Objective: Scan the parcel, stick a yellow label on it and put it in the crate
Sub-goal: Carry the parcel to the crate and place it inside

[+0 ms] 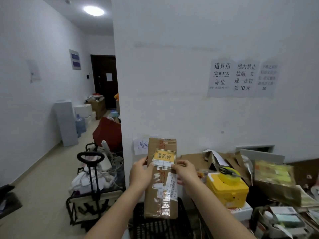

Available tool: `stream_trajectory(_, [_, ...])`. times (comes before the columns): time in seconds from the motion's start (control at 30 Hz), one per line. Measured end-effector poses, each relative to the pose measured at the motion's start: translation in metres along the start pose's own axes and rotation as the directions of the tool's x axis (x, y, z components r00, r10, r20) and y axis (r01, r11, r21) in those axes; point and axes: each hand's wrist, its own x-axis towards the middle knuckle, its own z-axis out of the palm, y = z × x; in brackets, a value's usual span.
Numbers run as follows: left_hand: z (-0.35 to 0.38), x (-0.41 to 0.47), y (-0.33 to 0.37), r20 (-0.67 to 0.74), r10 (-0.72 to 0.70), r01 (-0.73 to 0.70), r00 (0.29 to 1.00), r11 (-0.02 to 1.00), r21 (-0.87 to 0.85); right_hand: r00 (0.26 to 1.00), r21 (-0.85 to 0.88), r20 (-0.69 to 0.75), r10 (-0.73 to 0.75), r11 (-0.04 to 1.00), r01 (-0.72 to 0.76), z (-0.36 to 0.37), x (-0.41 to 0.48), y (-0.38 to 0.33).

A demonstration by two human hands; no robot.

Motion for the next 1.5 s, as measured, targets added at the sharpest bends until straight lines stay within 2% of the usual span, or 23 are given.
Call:
stream_trajectory(0.33, [0.023,0.104,-0.026,-0.045,-0.05,0.051,0.998,0.999,0.013,0.999,-0.018,0.026,0.032,0.999,-0.032,0.027,0.12,0.003])
stream_trajectory(0.7, [0.032,0.285,-0.09,0.074,-0.11,0.114,0.991,0.993,-0.044,0.992,-0.087,-0.066,0.108,0.99,-0.113,0.107,0.294,0.015])
stream_trajectory(0.83, [0.035,0.349,-0.129,0.116,-0.158,0.158,0.981,0.987,0.006,0.991,-0.15,-0.012,0.13,0.98,-0.131,0.137,0.348,0.029])
stream_trajectory(0.93, [0.044,0.382,-0.166,0.117,-0.23,0.222,0.966,0.972,0.083,0.987,-0.249,0.081,0.138,0.962,-0.113,0.153,0.376,0.054])
stream_trajectory(1.03, [0.059,0.403,-0.212,0.121,-0.308,0.292,0.944,0.947,0.133,0.97,-0.311,0.121,0.212,0.936,-0.166,0.165,0.4,0.088])
stream_trajectory(1.23, [0.088,0.427,-0.328,0.135,-0.423,0.408,0.896,0.904,0.129,0.922,-0.318,0.222,0.318,0.917,-0.24,0.177,0.453,0.166])
stream_trajectory(1.33, [0.101,0.422,-0.385,0.135,-0.513,0.497,0.848,0.857,0.135,0.9,-0.349,0.216,0.378,0.891,-0.29,0.184,0.472,0.221])
stream_trajectory(1.5, [0.124,0.402,-0.462,0.124,-0.614,0.591,0.779,0.786,0.182,0.835,-0.31,0.178,0.521,0.835,-0.454,0.19,0.483,0.317])
